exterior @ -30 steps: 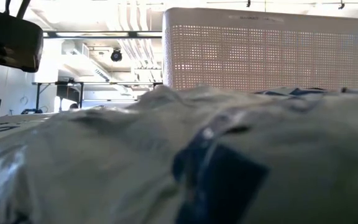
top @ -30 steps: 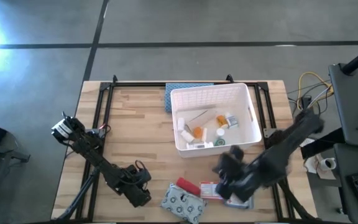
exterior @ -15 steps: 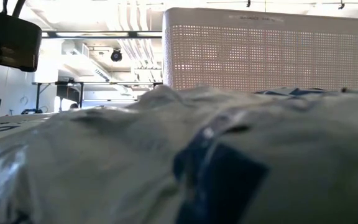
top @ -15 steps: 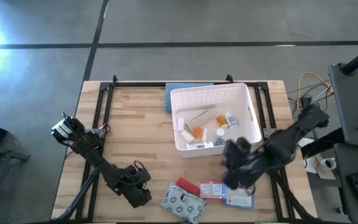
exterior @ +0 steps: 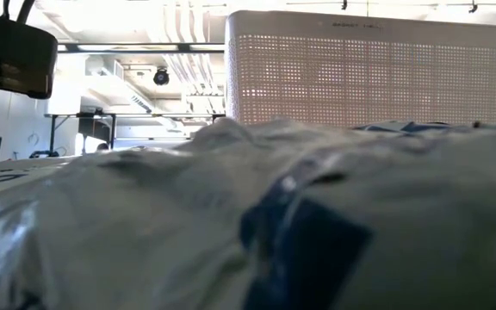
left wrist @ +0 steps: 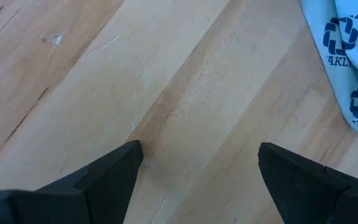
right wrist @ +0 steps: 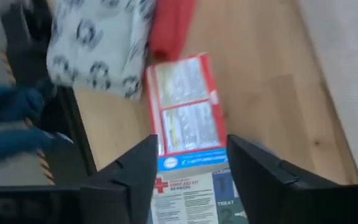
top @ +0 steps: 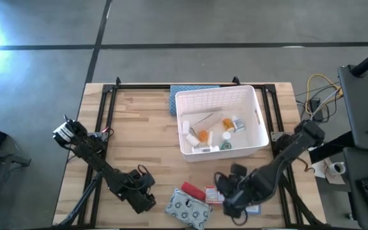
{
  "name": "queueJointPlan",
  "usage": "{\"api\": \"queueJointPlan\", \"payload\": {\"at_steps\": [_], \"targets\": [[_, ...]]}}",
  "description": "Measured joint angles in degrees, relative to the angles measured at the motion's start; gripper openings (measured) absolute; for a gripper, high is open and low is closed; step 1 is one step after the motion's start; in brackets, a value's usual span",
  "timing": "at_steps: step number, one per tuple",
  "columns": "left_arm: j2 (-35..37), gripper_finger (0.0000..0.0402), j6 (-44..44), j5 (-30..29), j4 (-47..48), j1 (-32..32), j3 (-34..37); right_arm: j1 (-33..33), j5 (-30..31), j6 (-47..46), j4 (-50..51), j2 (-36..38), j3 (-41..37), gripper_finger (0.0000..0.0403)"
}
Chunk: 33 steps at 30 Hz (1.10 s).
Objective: Pick & place medical supplies in basket/bin
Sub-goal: Put the red medicine box into the white bin
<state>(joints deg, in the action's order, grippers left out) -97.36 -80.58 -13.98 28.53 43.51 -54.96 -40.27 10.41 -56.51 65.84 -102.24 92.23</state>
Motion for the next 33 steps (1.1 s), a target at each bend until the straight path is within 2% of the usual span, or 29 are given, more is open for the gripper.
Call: {"api": "queueJointPlan", "payload": {"at_steps": [8, 19, 26, 33], "targets": [[0.0, 0.0308, 0.4, 0.1, 0.0, 0.0, 0.0, -5.8, 0.2, 9.8, -0.1, -6.1, 3.6, 0.0236], [0.0, 0.0308, -3.1, -0.1, -0.1, 0.0, 0.0, -12.6, 9.5, 13.7, 6.0, -19.8, 11.3, 0.0247], [0.0, 0.0308, -3.0, 0.0, -0.3, 0.0, 0.0, -13.5, 14.2, 6.7, 22.0, -30.0, 23.2, 0.0247], [0.0, 0.0308, 1.1, 0.2, -0.3, 0.0, 0.0, -13.5, 14.7, 5.5, 23.8, -37.5, 34.2, 0.0247]]}}
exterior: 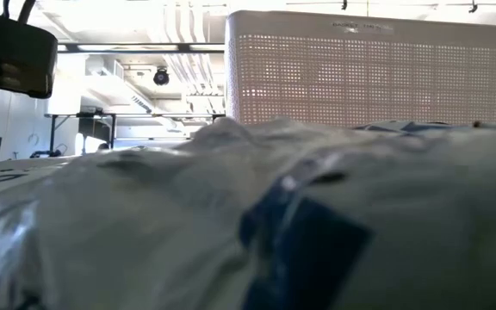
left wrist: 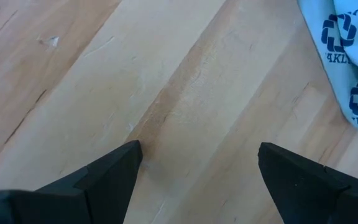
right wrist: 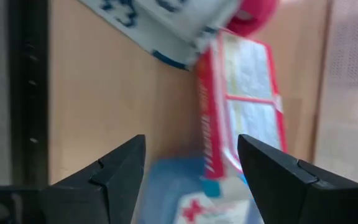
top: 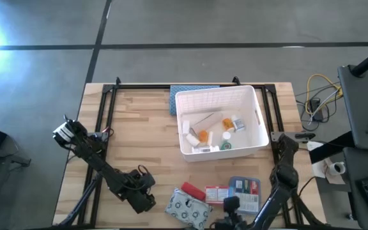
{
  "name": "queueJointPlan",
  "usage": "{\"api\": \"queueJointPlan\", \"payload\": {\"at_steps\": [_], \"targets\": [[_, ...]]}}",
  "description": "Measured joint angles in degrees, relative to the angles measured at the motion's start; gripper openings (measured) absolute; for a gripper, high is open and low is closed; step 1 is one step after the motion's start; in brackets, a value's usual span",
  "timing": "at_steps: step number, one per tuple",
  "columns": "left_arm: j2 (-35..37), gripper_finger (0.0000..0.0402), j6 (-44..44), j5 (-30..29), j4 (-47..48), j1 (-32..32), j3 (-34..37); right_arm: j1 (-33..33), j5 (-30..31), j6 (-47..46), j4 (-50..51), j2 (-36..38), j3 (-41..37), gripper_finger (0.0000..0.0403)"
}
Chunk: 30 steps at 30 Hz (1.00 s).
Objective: Pick & place medical supplies in basket/bin
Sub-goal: Put the red medicine box into the white bin
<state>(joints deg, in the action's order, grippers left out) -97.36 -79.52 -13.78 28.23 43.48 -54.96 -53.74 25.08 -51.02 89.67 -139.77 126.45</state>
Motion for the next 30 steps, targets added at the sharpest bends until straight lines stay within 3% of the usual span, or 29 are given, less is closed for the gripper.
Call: {"api": "queueJointPlan", "payload": {"at_steps": [7, 11, 21, 30], "targets": [[0.0, 0.0308, 0.0, -1.1, -0.2, 0.0, 0.0, 0.7, 0.4, 4.4, 0.3, -5.7, 6.8, 0.0246], [0.0, 0.0308, 1.5, -1.8, -0.3, -0.1, 0.0, 1.3, 0.5, 4.2, 0.4, -5.4, 7.3, 0.0246], [0.0, 0.0308, 2.5, -3.4, -0.4, 0.0, 0.0, 2.0, 2.1, 7.5, 0.3, -2.8, 6.8, 0.0225], [0.0, 0.0308, 2.5, -3.4, -0.7, 0.0, 0.0, 3.0, 1.9, 4.8, 0.4, -2.8, 0.3, 0.0224]]}}
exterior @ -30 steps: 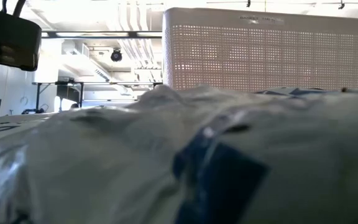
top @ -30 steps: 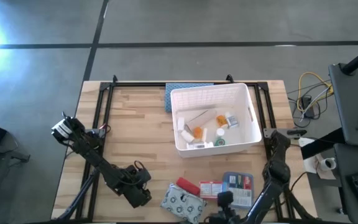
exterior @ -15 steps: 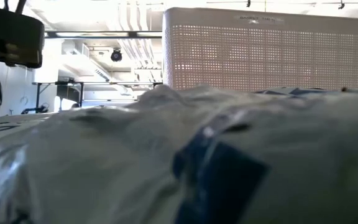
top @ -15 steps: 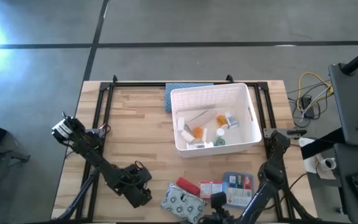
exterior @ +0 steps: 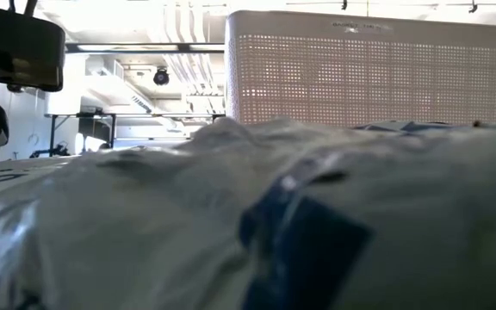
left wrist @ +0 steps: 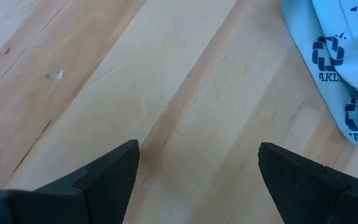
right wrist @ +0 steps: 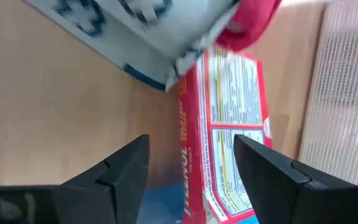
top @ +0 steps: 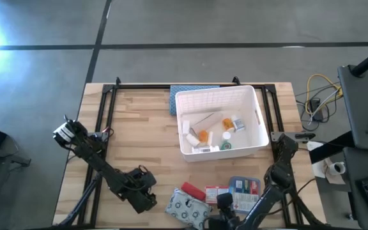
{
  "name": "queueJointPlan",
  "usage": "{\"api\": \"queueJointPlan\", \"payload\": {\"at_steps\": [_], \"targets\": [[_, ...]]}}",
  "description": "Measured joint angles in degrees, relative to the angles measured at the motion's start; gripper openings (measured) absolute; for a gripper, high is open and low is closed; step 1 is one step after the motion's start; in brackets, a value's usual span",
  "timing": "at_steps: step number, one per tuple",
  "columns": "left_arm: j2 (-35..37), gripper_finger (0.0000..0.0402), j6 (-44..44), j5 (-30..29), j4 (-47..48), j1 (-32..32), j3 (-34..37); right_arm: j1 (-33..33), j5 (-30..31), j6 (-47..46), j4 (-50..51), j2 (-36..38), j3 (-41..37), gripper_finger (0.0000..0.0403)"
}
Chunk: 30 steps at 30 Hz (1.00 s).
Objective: Pick & place medical supplies in basket/bin
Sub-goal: Put the red medicine box into the white bin
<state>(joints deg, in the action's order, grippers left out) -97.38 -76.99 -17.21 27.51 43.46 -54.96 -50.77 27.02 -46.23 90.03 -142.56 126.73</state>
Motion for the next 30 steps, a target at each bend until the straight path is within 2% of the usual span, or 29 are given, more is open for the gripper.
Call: {"api": "queueJointPlan", "payload": {"at_steps": [10, 21, 25, 30], "targets": [[0.0, 0.0308, 0.0, 0.0, -0.1, 0.0, 0.0, 1.6, 0.4, -0.3, -0.2, 0.0, -7.1, 0.0224], [0.0, 0.0308, 0.0, 0.1, -0.5, 0.0, 0.0, 4.5, 8.0, 0.1, -0.2, 0.0, -14.3, 0.0221], [0.0, 0.0308, 0.0, 0.1, -0.5, 0.0, 0.0, 7.0, 9.2, -2.3, -0.2, 0.0, -14.6, 0.0190], [0.0, 0.0308, 0.0, 0.1, -1.1, 0.0, 0.0, 9.7, 9.5, -5.1, -0.1, 1.3, -14.1, 0.0106]]}}
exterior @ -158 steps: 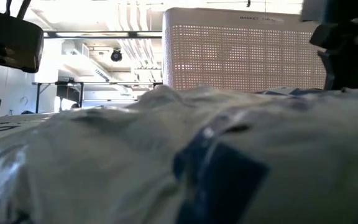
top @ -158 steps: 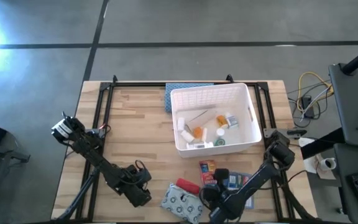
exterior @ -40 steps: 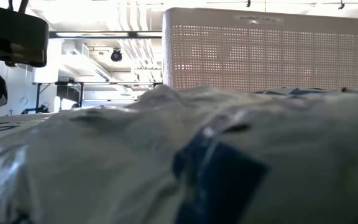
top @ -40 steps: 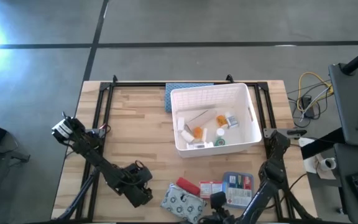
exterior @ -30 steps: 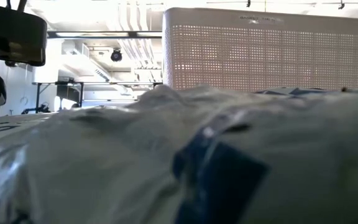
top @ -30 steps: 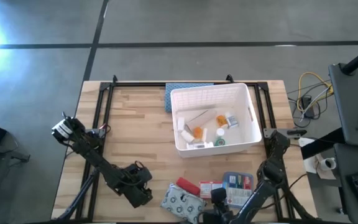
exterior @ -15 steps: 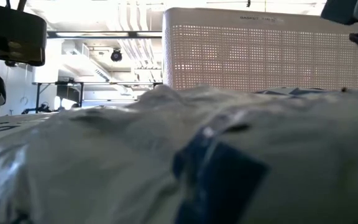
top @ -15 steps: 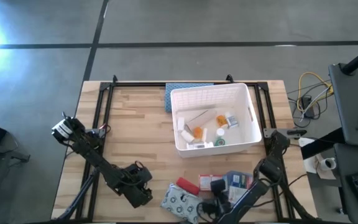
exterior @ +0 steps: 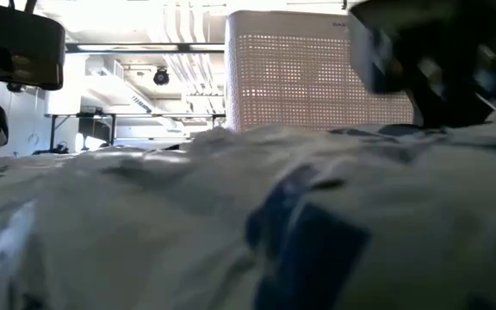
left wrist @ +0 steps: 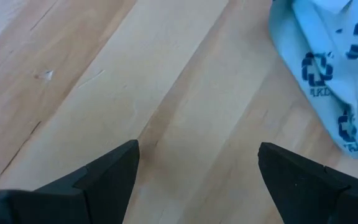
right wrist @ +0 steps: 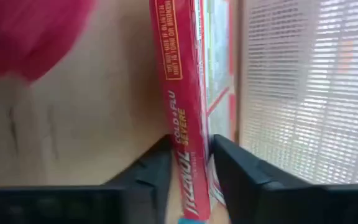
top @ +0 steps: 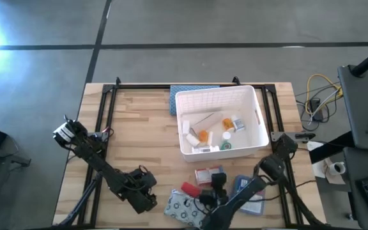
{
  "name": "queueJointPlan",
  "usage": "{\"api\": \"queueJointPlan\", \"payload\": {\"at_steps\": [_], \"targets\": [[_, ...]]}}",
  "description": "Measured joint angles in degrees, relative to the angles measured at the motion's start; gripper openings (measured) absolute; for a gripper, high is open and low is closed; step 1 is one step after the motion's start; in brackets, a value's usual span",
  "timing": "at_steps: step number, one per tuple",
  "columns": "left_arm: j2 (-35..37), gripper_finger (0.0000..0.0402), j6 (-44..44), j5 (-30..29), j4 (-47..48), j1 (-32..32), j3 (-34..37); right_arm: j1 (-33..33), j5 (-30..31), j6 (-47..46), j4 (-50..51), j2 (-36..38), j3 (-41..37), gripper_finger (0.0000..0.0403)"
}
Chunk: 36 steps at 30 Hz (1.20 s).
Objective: Pick & place medical supplies in basket/bin
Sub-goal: Put the red medicine box into the white bin, then put the red bandage into the white bin
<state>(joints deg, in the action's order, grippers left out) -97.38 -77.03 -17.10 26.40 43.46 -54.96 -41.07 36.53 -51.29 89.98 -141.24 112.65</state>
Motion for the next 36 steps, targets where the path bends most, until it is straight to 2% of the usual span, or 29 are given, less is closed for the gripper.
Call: {"api": "queueJointPlan", "payload": {"at_steps": [5, 12, 14, 18, 20, 24, 30, 33, 36], "targets": [[0.0, 0.0308, 0.0, 0.0, -0.5, 0.0, 0.0, 2.0, 1.3, -5.0, -0.3, 6.4, 0.5, 0.0020], [0.0, 0.0308, 0.0, 0.0, -1.0, 0.0, 0.0, 2.2, 3.8, -12.1, -0.7, 23.1, 4.5, 0.0009], [0.0, 0.0308, 0.0, 0.0, -1.2, 0.0, 0.0, 2.2, 7.7, -14.6, -0.9, 28.2, 6.5, 0.0009], [0.0, 0.0308, 0.0, 0.0, -2.9, 0.0, 0.0, 3.4, 21.2, -18.5, -0.5, 37.0, 8.9, 0.0009], [0.0, 0.0308, 0.0, 0.0, -3.8, 0.0, 0.0, 6.6, 23.2, -18.4, -0.1, 40.4, 8.8, 0.0009], [0.0, 0.0308, 0.0, 0.0, -5.1, 0.0, 0.0, 17.1, 18.8, -11.9, 0.1, 44.2, 5.9, 0.0012], [0.0, 0.0308, -0.5, 0.0, -6.5, 0.0, -0.1, 33.0, -0.6, -4.0, -0.7, 44.7, 0.9, 0.0062], [0.0, 0.0308, -2.6, 0.0, -6.6, 0.0, -0.1, 36.3, -2.1, -0.2, -0.7, 43.6, -1.9, 0.0102], [0.0, 0.0308, -5.2, 0.0, -6.9, 0.0, -0.1, 35.8, -2.3, 1.5, -1.7, 43.2, -3.4, 0.0143]]}}
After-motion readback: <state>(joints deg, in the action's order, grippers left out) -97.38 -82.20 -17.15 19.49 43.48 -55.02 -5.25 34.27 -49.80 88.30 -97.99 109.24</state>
